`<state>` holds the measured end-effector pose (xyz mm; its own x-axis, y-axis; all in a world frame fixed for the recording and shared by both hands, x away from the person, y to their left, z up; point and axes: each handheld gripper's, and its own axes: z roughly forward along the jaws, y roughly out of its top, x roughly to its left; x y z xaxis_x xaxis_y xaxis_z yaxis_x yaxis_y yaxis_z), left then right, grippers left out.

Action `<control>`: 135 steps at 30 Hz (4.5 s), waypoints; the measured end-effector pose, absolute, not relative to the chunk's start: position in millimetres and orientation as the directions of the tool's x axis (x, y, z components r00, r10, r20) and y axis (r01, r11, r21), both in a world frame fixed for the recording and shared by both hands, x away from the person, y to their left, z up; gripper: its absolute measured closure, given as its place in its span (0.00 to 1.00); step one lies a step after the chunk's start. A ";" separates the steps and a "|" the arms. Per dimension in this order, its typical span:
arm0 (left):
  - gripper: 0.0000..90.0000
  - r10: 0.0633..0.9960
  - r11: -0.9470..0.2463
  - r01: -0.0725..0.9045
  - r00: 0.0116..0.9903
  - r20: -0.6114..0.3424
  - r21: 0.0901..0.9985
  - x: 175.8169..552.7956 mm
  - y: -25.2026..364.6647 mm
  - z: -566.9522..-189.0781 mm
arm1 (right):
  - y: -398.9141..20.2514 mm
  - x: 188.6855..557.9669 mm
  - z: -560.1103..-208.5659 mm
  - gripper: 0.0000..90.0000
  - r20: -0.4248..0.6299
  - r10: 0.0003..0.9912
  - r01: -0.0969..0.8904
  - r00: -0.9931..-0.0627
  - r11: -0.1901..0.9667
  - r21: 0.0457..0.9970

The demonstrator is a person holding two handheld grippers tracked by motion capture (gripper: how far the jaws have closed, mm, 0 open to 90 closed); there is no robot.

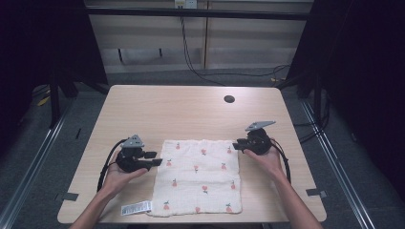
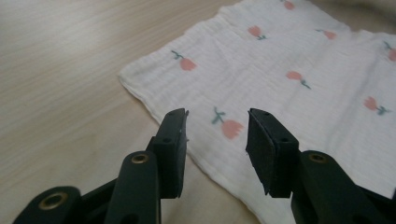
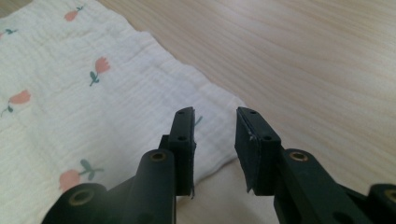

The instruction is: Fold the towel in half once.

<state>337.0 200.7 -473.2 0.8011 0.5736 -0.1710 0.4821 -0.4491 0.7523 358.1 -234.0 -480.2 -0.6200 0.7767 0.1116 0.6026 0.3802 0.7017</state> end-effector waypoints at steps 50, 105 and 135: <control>0.54 0.649 -0.416 0.570 0.732 -0.208 0.708 414.8 182.1 -500.2 | -230.7 383.1 -504.2 0.97 0.121 0.791 0.623 -0.599 0.366 0.692; 0.97 0.571 -0.320 0.485 0.784 -0.243 0.814 407.7 188.9 -468.5 | -251.1 370.8 -468.6 0.98 0.267 0.741 0.544 -0.616 0.155 0.824; 0.98 0.577 -0.304 0.411 0.797 -0.177 0.860 393.0 193.1 -431.5 | -261.3 368.7 -420.9 0.98 0.234 0.735 0.454 -0.637 0.112 0.884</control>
<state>393.0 193.1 -431.5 0.7971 0.5774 -0.1768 0.4107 -0.3037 0.8597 368.7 -261.3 -420.9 -0.6366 0.7348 0.2341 0.4541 0.1119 0.8839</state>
